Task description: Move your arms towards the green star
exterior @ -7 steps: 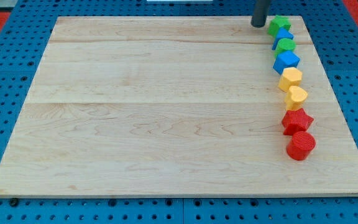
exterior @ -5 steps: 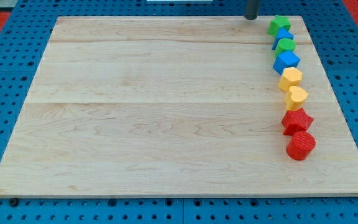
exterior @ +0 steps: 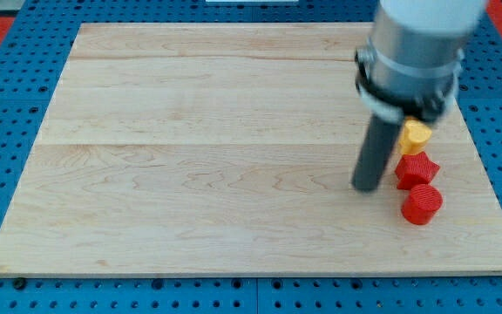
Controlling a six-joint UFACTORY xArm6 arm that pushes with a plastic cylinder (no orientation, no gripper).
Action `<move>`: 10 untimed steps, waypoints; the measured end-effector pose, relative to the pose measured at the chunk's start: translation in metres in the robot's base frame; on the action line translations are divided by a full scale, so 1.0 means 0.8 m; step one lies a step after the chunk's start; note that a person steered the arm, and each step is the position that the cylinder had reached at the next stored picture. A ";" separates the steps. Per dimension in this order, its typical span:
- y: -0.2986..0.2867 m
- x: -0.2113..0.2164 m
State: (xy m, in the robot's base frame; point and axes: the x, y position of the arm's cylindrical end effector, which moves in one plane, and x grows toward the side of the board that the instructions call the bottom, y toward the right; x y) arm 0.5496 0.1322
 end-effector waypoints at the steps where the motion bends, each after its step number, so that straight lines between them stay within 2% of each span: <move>1: -0.001 0.086; 2: 0.029 0.086; 3: 0.165 0.085; 4: 0.257 0.073; 5: 0.260 0.019; 6: 0.260 -0.074; 9: 0.250 -0.419; 10: 0.242 -0.428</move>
